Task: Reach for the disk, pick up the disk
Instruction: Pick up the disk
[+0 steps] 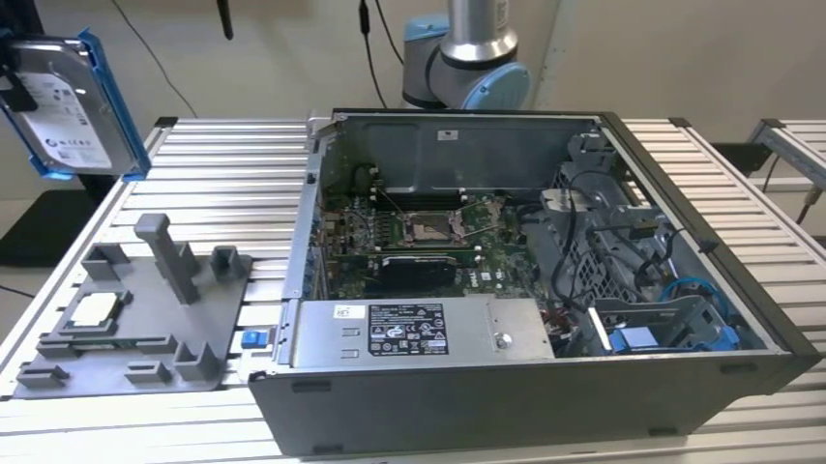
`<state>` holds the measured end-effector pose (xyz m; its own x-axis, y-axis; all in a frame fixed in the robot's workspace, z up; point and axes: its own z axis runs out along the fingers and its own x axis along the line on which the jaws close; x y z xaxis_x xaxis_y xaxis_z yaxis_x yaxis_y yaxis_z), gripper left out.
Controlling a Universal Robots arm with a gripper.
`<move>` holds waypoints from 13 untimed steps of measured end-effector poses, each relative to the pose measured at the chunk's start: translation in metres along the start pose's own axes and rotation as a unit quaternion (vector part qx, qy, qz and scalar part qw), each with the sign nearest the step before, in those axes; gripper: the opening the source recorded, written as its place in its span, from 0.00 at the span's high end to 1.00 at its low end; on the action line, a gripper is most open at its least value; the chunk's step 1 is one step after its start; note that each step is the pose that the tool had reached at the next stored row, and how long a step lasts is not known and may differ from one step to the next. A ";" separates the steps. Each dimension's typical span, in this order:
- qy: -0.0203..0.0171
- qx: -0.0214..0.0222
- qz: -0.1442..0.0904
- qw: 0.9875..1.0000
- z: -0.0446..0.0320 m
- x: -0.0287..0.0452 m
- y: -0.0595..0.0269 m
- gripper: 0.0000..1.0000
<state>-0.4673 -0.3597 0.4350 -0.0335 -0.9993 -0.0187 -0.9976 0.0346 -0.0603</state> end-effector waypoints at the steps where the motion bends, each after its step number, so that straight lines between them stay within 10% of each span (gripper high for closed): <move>1: 0.000 0.000 0.000 1.000 -0.0045 -0.0001 -0.0003 1.00; 13: 0.000 0.000 0.000 1.000 -0.0459 -0.0009 -0.0028 1.00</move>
<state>-0.4672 -0.3597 0.4810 -0.0329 -0.9993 -0.0187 -0.9976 0.0339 -0.0602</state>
